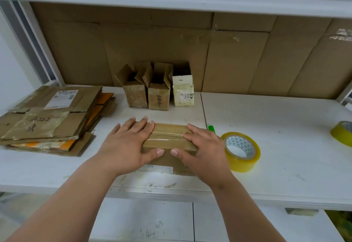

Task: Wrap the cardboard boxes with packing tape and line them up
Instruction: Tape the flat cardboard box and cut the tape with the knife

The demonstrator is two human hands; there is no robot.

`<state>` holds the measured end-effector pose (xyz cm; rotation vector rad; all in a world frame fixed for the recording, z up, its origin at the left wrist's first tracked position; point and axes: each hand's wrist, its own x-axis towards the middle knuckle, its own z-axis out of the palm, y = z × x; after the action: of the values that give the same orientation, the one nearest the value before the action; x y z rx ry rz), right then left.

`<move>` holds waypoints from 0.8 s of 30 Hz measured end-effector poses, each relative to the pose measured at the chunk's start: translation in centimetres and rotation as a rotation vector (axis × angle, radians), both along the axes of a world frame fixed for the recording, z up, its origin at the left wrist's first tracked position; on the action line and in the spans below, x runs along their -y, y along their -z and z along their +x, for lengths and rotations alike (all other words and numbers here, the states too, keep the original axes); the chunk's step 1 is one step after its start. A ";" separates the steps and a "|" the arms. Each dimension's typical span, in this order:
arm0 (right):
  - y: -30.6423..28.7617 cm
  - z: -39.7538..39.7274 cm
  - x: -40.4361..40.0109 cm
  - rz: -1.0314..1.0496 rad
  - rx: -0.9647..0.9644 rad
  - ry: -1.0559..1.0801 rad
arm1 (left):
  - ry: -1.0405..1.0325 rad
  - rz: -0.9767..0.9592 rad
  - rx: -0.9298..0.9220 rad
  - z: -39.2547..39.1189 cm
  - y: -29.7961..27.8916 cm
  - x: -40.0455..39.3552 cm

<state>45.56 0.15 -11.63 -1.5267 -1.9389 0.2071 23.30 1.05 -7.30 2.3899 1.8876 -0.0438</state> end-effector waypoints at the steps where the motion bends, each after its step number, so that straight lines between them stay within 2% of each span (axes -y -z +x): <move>1: 0.1 0.0 0.1 -0.005 0.015 -0.007 | -0.011 -0.002 0.023 0.1 0.0 0.2; 5: 0.1 0.4 0.5 -0.044 0.087 -0.058 | -0.061 0.058 0.193 0.6 -0.1 1.0; 7: 0.1 0.7 0.5 -0.064 0.069 -0.049 | -0.059 0.077 0.212 1.0 -0.1 1.4; 9: 0.5 1.5 0.6 -0.025 -0.083 0.081 | -0.063 0.084 0.216 1.4 -0.1 1.6; 11: 1.0 3.0 0.5 0.033 -0.202 0.329 | -0.074 0.083 0.216 1.6 0.0 1.6; 13: 1.2 4.9 0.6 -0.100 -0.119 0.497 | -0.083 0.081 0.226 1.6 0.1 1.7; 16: 1.6 6.7 0.8 -0.412 0.158 0.536 | -0.109 0.086 0.342 1.6 0.1 1.8; 20: 1.8 7.2 0.9 -0.421 0.297 0.488 | -0.150 0.121 0.475 1.3 0.0 1.7; 22: 1.6 7.2 0.6 -0.369 0.217 0.493 | -0.180 0.121 0.528 1.2 -0.1 1.8; 24: 0.7 7.1 0.3 -0.316 0.033 0.487 | -0.211 0.132 0.562 1.5 -0.2 1.9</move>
<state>52.66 -0.19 -12.34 -2.1694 -1.5469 0.2842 24.78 -0.88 -7.12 1.9633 1.8749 0.7058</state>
